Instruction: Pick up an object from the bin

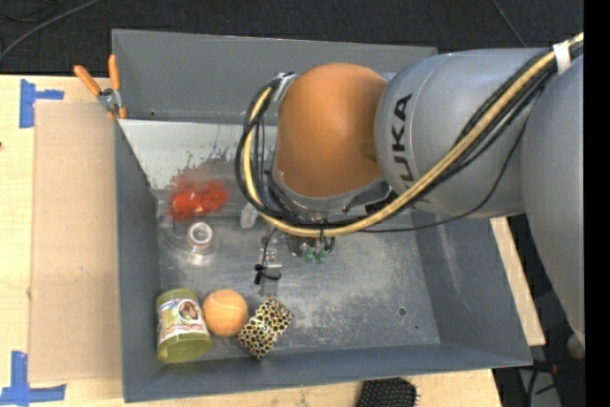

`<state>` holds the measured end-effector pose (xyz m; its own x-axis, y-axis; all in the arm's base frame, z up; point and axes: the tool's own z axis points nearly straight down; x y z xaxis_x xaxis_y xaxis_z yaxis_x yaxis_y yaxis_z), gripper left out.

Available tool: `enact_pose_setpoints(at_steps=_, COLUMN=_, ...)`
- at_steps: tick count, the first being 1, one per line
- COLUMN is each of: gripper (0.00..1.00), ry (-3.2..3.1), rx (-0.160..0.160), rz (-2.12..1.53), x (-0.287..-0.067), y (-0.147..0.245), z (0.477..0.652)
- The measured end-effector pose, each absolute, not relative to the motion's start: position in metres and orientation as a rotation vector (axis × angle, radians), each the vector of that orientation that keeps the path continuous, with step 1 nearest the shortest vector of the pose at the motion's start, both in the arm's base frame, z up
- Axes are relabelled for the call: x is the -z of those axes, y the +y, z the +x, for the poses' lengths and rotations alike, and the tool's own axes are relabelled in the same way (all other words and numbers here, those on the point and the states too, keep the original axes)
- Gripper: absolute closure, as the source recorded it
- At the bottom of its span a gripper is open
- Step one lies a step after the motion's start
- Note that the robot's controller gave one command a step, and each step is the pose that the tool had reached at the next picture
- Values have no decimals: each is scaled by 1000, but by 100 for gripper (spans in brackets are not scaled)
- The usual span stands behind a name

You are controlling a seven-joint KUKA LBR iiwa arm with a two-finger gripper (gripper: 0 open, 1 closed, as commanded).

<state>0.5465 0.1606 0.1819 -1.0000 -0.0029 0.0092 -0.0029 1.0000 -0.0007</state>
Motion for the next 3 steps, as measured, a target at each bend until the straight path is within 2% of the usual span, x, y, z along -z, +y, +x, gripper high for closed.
enact_pose_setpoints(at_steps=1, gripper=0, ry=-3140, rx=1, rz=-2, x=-186, y=160, z=548)
enact_pose_setpoints(at_steps=2, gripper=0, ry=-3096, rx=4, rz=556, x=-124, y=160, z=513)
enact_pose_setpoints(at_steps=3, gripper=0, ry=-3090, rx=6, rz=616, x=-118, y=141, z=485)
